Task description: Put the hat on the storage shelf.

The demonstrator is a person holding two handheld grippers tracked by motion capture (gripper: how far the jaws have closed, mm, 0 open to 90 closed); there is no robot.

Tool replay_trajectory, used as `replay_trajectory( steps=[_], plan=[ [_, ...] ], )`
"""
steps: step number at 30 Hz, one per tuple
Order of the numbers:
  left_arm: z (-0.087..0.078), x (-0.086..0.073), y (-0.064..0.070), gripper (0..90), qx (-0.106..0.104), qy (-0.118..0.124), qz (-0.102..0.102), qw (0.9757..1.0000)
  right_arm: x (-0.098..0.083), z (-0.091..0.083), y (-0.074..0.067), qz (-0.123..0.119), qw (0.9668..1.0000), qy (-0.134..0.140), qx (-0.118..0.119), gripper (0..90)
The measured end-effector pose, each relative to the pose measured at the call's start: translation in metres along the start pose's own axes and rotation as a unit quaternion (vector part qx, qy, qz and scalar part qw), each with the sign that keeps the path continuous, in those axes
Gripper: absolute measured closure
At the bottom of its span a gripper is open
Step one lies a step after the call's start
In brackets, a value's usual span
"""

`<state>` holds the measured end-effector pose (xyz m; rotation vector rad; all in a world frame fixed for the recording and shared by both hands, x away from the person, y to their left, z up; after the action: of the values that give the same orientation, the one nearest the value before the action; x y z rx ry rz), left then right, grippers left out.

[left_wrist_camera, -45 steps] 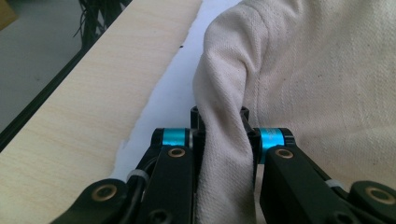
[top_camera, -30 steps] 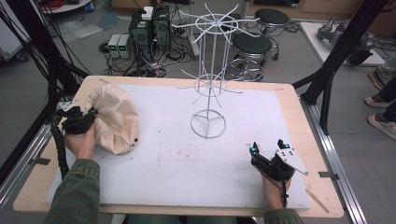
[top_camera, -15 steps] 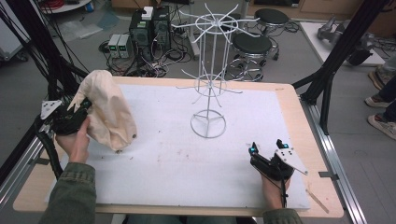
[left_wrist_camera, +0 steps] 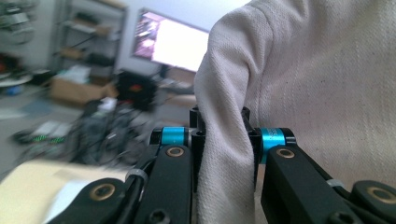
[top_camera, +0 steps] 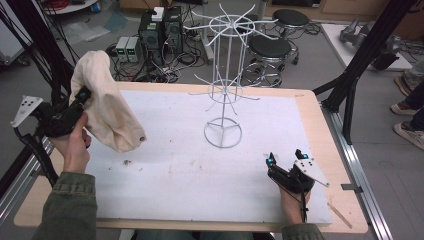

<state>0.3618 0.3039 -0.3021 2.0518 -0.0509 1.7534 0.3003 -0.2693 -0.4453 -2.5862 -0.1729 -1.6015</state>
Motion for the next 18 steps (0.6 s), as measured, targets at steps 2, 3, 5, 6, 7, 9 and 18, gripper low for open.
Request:
replay_trajectory(
  steps=[2, 3, 5, 6, 7, 9, 18],
  plan=[
    [-0.003, 0.008, 0.009, 80.0, -0.027, 0.011, 0.008, 0.9996, 0.0, 0.0, 0.0, -0.003, 1.0, 0.001, 0.0, 9.7],
    [-0.004, 0.013, 0.015, 80.0, -0.04, 0.016, 0.014, 0.999, 0.0, 0.0, -0.001, -0.002, 1.0, 0.001, 0.002, 9.7],
    [-0.007, 0.022, 0.026, 80.0, -0.067, 0.024, 0.029, 0.997, 0.0, 0.0, 0.0, -0.005, 1.0, 0.003, 0.001, 9.7],
    [-0.009, 0.028, 0.033, 80.0, -0.088, 0.03, 0.035, 0.995, 0.0, 0.0, 0.0, -0.003, 1.0, 0.004, 0.003, 9.7],
    [-0.01, 0.031, 0.038, 80.0, -0.102, 0.033, 0.04, 0.9934, 0.0, 0.0, 0.0, -0.001, 1.0, 0.004, 0.003, 9.7],
    [-0.013, 0.039, 0.049, 80.0, -0.132, 0.04, 0.057, 0.9889, 0.0, 0.0, -0.001, 0.0, 1.0, 0.004, 0.004, 9.7],
    [-0.015, 0.073, 0.095, 80.0, -0.219, 0.036, 0.101, 0.9698, 0.0, -0.001, -0.001, -0.001, 1.0, 0.003, 0.006, 9.7]
  ],
)
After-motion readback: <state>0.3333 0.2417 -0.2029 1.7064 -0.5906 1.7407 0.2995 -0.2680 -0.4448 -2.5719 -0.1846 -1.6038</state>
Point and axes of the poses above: each handheld gripper's, and its own axes: z roughly forward along the jaws, x roughly out of its top, y roughly to its right, the point moved 4 cm from there along z, roughly forward along the jaws, and after that the axes turned 14 degrees about -y, right-handed, at the moved point
